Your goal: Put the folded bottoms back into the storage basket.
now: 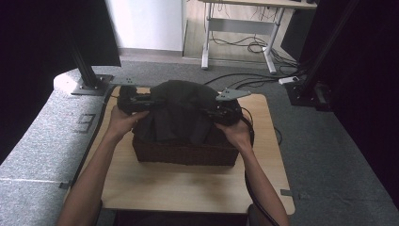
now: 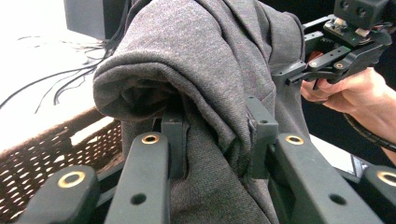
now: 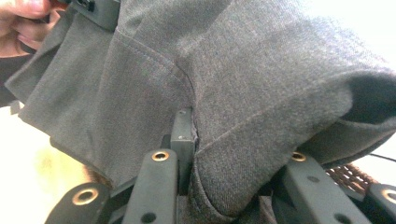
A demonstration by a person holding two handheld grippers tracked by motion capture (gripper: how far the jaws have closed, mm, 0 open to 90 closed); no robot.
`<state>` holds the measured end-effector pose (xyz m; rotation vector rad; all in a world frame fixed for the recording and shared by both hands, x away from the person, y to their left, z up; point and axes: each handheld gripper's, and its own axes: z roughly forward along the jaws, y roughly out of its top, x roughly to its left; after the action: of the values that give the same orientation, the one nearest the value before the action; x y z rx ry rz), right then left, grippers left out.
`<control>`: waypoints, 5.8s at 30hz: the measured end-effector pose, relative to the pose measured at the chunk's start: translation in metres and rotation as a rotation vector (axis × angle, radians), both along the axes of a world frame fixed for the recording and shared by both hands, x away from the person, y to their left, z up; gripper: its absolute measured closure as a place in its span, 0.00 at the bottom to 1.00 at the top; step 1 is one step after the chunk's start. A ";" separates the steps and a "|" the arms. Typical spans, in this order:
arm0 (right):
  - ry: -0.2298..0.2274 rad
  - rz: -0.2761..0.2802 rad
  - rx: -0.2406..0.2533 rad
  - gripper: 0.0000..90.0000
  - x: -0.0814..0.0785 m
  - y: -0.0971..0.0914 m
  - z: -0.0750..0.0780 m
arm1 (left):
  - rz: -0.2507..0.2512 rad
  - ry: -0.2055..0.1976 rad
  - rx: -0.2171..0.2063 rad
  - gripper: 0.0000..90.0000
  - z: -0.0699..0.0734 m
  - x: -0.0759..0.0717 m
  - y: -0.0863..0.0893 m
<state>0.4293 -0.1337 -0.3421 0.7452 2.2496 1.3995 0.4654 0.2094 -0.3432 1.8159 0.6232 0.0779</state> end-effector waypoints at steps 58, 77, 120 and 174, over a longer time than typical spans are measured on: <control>0.338 -0.141 -0.193 0.76 0.057 0.018 -0.094 | 0.069 0.189 0.428 0.74 -0.091 0.040 -0.053; 0.284 -0.381 -0.206 0.19 0.072 -0.008 -0.083 | 0.293 0.106 0.566 0.36 -0.076 0.037 -0.033; 0.216 -0.434 -0.220 0.81 -0.017 -0.082 -0.096 | 0.586 0.057 0.527 0.74 -0.100 -0.059 0.021; 0.326 -0.280 -0.318 0.62 0.044 0.013 -0.101 | 0.503 0.021 0.386 0.65 -0.110 -0.093 0.037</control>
<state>0.4734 -0.1208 -0.4433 1.1866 2.4068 0.8126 0.3722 0.2460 -0.4537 1.9844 1.1300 0.5490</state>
